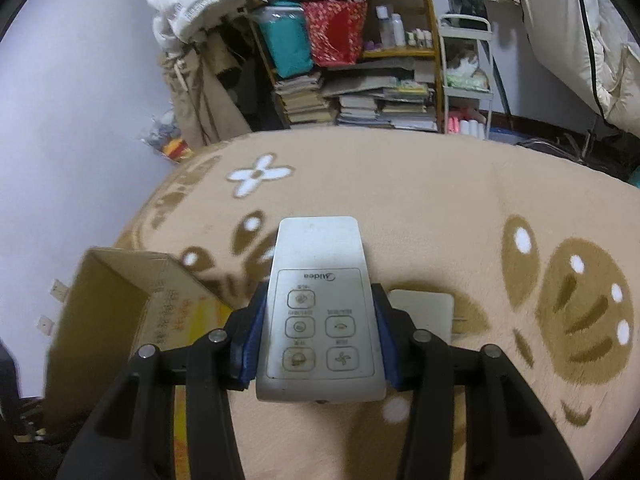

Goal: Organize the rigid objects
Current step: 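Lift the white remote with the right gripper and carry it over the box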

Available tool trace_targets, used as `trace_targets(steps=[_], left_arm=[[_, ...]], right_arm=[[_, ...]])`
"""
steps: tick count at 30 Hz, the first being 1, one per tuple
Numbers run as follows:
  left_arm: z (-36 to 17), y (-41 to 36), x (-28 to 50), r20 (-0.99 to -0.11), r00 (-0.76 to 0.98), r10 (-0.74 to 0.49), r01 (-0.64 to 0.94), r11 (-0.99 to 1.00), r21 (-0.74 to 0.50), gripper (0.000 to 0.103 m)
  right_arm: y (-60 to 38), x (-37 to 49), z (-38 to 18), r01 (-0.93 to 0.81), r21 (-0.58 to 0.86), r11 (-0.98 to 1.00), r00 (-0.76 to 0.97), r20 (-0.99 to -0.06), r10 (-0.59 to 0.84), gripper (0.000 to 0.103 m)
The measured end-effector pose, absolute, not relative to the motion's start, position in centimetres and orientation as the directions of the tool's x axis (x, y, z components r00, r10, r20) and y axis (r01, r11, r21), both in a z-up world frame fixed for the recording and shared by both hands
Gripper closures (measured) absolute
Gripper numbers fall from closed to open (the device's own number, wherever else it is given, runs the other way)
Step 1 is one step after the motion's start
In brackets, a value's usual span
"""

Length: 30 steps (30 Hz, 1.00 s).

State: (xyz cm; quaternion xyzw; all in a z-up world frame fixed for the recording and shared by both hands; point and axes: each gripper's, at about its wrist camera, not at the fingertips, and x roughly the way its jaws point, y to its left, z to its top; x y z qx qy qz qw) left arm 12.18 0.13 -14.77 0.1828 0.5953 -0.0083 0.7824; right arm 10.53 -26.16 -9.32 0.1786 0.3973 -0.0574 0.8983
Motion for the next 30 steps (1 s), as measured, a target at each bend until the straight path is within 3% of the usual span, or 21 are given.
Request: trace_targets(steps=[13, 30], left_arm=[[-14.8, -0.2, 12.2, -0.931, 0.295, 0.213, 0.234, 0.929, 0.287, 0.083], [-14.8, 0.0, 12.3, -0.934, 0.293, 0.206, 0.229, 0.933, 0.278, 0.083]], right_arm=[[-18.7, 8.5, -3.4, 0.033, 0.290, 0.957, 0.773, -0.613, 0.159, 0.052], [-13.3, 8.5, -6.3, -0.070, 0.239, 0.969, 0.714, -0.666, 0.216, 0.052]])
